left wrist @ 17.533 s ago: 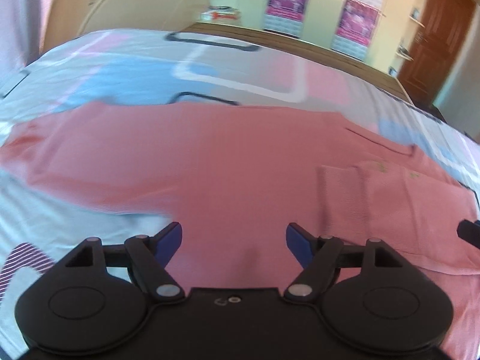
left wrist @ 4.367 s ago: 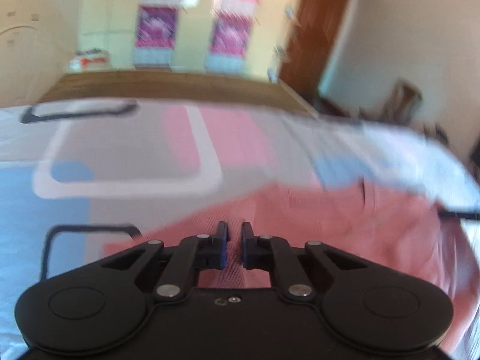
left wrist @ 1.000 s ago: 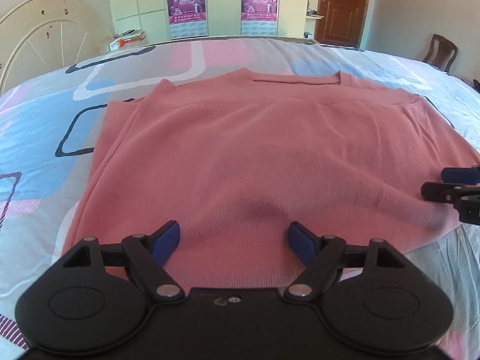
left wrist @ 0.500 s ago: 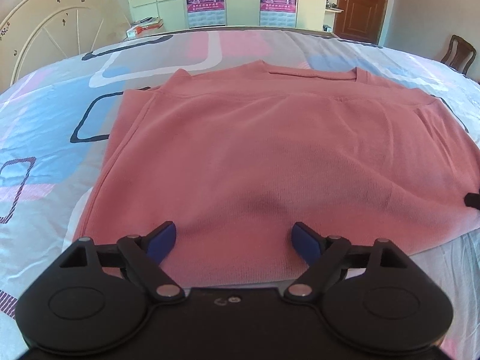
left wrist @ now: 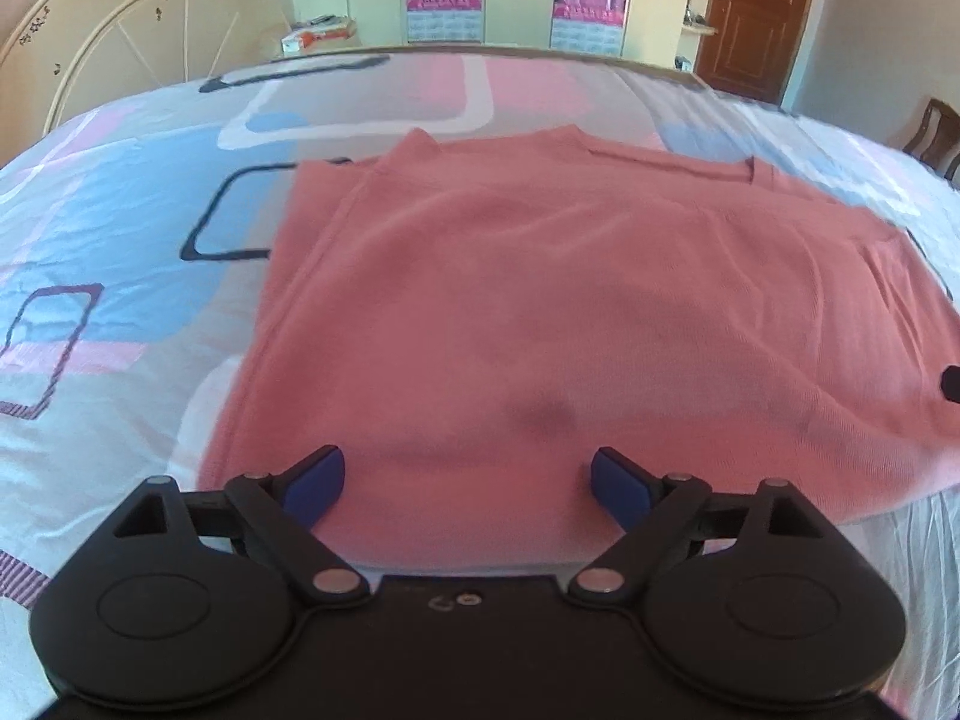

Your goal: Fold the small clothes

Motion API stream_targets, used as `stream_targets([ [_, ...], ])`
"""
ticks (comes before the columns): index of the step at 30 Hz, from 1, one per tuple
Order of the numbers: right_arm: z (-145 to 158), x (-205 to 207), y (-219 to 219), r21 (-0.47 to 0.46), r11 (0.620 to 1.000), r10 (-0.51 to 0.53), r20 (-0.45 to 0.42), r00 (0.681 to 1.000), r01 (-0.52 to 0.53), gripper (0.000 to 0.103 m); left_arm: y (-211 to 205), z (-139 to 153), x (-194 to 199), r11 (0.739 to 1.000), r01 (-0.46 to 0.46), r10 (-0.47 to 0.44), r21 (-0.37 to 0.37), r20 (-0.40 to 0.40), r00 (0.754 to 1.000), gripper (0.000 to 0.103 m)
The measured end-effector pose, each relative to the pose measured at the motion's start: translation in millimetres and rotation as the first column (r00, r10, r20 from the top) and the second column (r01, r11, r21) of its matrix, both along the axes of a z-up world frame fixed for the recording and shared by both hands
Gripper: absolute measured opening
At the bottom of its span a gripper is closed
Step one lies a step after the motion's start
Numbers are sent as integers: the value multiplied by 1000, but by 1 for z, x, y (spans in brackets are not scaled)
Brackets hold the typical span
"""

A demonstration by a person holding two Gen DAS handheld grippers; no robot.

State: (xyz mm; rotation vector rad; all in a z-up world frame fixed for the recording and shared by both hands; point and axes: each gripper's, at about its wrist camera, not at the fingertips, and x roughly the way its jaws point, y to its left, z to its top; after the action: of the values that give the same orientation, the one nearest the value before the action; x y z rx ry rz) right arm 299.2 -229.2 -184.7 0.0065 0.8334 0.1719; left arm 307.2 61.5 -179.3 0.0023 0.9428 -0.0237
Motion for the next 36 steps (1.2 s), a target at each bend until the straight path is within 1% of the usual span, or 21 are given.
stream_targets([
  [2,3,7,15,12,1000,8,3,1000,-8,51,5,1,4,1000,1,-1,-4,22,1000,90],
  [6,2,25,51,28,999,42,0,999,-42,51,20,-12,14,1000,-20,20,-24,-3,1000,91],
  [7,1,30,61,20,999,49,2,999,-49,51,23,-13,13,999,-11,11,-33,4,1000,92],
  [10,-3,40,84,20,998,67,10,998,-68,51,25,-12,9,999,29,-29,-20,5,1000,92],
  [12,-13,46,96,-28,996,85,3,996,-85,51,27,-11,8,999,30,-30,-32,-4,1000,92],
  [13,-22,49,102,-75,994,84,-24,996,-85,51,28,-10,7,999,28,-28,-39,-10,1000,92],
  [14,-31,52,104,-101,991,79,-56,995,-84,51,29,-9,7,999,25,-26,-48,-16,1000,92],
  [15,-37,52,105,-100,991,76,-72,994,-83,51,30,-7,6,998,21,-23,-56,-22,1000,92],
  [16,-38,50,104,-93,993,72,-62,996,-77,51,32,-5,5,998,18,-20,-65,-27,999,92],
  [20,-31,47,99,-54,996,65,-50,997,-68,51,37,1,3,994,-11,4,-109,-64,998,92],
  [24,-24,44,97,-42,997,61,-43,997,-63,51,41,5,-2,986,-34,19,-160,-92,996,92],
  [30,-13,31,94,-39,997,63,-28,998,-64,54,43,4,-14,978,-59,33,-199,-131,991,92],
  [33,-10,27,93,-33,998,60,-22,998,-61,56,48,-1,-21,963,-86,44,-257,-166,985,92],
  [34,-9,25,92,-30,998,60,-20,998,-60,56,52,-4,-24,951,-102,52,-293,-174,983,92],
  [36,-9,23,92,-27,998,57,-17,998,-58,58,61,-9,-30,917,-143,83,-373,-173,981,91],
])
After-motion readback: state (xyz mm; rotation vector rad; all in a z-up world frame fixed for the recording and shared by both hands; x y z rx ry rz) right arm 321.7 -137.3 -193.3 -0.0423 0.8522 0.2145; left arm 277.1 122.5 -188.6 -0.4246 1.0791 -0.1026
